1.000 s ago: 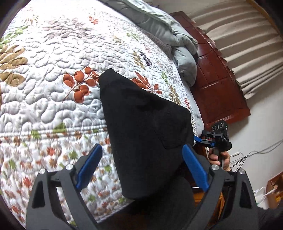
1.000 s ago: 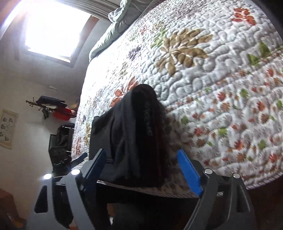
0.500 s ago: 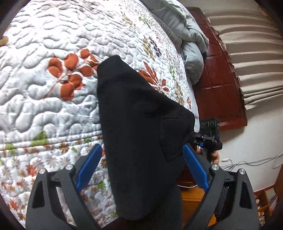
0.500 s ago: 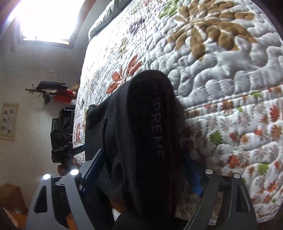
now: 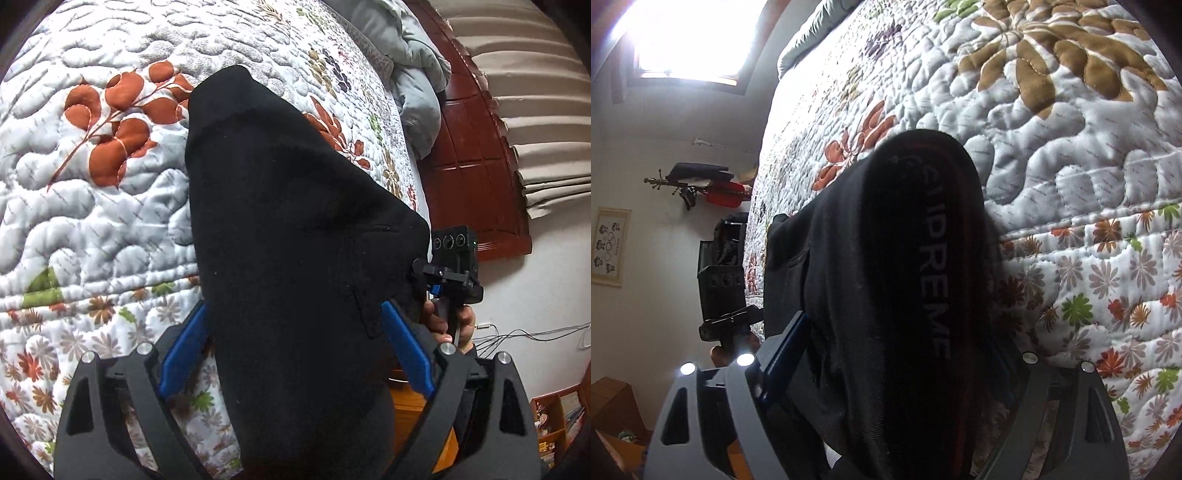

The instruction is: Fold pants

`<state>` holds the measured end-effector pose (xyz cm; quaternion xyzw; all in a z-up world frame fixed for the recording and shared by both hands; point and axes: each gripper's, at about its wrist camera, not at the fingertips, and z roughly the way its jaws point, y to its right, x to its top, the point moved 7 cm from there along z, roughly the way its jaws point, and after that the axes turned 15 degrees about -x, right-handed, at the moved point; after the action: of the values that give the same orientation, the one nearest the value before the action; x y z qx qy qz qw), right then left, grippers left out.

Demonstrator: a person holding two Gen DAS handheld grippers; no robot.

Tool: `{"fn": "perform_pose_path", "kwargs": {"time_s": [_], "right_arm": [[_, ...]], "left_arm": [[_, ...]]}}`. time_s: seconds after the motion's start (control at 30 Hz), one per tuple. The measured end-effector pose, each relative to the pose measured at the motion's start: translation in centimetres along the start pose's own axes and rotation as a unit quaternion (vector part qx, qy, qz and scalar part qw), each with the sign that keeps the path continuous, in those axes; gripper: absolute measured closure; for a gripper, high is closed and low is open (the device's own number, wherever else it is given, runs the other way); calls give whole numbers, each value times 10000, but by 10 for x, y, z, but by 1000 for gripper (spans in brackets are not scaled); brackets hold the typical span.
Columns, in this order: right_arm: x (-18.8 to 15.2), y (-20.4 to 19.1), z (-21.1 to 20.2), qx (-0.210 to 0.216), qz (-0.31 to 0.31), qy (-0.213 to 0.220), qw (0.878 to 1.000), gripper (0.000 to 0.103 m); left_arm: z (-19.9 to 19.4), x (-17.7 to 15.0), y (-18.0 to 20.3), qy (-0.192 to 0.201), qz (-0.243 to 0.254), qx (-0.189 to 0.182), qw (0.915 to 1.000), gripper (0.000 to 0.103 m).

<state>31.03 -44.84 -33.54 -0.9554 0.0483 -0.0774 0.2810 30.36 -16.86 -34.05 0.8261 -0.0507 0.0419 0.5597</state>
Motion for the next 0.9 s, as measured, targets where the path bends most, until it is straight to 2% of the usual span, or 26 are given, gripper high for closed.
{"fn": "perform_pose_path", "kwargs": {"time_s": [0.07, 0.13, 0.17, 0.27, 0.4, 0.63, 0.9], "right_arm": [[0, -5, 3, -87, -17, 40, 10000, 20], [-2, -10, 4, -236, -95, 79, 9996, 27], [-3, -11, 4, -281, -102, 110, 9995, 33], [-6, -15, 2, -261, -109, 173, 9994, 54], [-11, -28, -4, -396, -252, 370, 9982, 66], [-14, -61, -20, -533, -411, 672, 9955, 72], [-9, -134, -28, -495, -833, 800, 9921, 72]], "left_arm": [[-1, 0, -1, 16, 17, 118, 9999, 25], [-3, 1, -3, 17, 38, 229, 9997, 33], [-4, 1, -5, 31, 48, 306, 9995, 40], [-9, 1, -8, 96, 35, 350, 9993, 49], [-12, 1, -3, 151, 133, 429, 9989, 63], [-23, 2, 14, 232, 197, 391, 9988, 71], [-82, 2, 29, 560, 374, 402, 9969, 71]]}}
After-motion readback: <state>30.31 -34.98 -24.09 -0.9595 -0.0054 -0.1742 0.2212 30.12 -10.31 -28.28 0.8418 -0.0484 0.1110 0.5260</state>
